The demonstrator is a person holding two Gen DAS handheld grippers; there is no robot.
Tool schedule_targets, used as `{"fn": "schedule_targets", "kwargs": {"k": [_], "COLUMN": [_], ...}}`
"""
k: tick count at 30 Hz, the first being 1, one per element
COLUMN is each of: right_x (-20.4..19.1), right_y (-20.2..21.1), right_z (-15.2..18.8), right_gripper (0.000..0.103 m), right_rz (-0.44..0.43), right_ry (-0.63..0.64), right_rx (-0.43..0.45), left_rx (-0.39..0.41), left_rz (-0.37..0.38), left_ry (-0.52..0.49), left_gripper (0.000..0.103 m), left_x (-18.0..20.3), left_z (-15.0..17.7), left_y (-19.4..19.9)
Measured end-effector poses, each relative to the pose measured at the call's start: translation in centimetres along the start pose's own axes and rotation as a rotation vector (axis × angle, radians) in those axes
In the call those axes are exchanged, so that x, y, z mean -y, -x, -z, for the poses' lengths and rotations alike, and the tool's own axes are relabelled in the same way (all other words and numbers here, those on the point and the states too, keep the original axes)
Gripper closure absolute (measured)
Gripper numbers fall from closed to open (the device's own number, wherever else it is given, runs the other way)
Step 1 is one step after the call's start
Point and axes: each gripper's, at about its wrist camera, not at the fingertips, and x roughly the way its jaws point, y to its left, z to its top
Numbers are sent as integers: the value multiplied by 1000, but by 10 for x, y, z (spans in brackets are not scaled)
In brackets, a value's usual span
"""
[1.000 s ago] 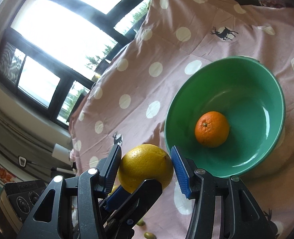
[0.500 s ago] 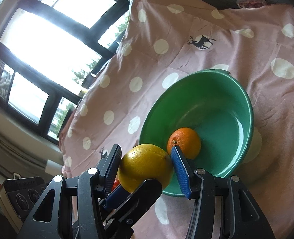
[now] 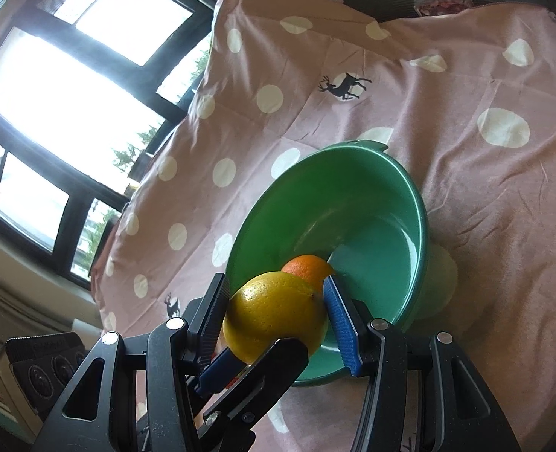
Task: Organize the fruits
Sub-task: 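Lift the lemon with the right tool and carry it over the green bowl, then lower the lemon into the green bowl and open the right tool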
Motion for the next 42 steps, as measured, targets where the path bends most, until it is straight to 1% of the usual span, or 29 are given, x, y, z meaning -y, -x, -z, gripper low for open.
{"fn": "schedule_targets", "kwargs": {"k": [4,5,8,10,12,14,17,22,27,30,32,35,39,42], "right_x": [4,5,8,7,6,7,12,12,12,9,9,9,9,9], "right_y": [2,1,0,-3,-3,-5,-8,-6,-6,-7,-7,-6,-5,-4], "right_z": [-2,-2,-2,-1,-1,-1,-2,-2,-2,-1,-1,0,1,1], "right_gripper": [48,48,48,48,48,48,48,48,48,48,48,49,50,50], "right_rz": [20,24,39,58,76,92,95,112,119,132,133,125,145,152], "right_ry": [-7,-10,-15,-6,-2,3,-14,-7,-10,2,5,5,7,8], "right_rx": [11,11,5,-6,2,-2,-14,-2,3,3,5,9,11,19], "left_rx": [-12,-15,-16,-24,-30,-33,-36,-41,-54,-46,-44,-49,-51,-31], "left_rz": [16,13,-33,-20,-10,-24,-38,-25,-44,-57,-43,-59,-69,-98], "left_ry": [1,1,-3,9,18,12,4,16,38,38,40,40,42,34], "left_gripper": [50,50,50,50,50,50,50,50,50,53,54,54,54,52], "left_x": [0,0,1,-2,-5,-4,-1,-2,-2,-2,-3,-3,-1,0], "left_z": [0,0,2,3,3,4,5,5,5,6,6,6,7,9], "left_y": [-5,-7,-12,-16,-18,-20,-24,-25,-28,-29,-28,-29,-24,-13]}}
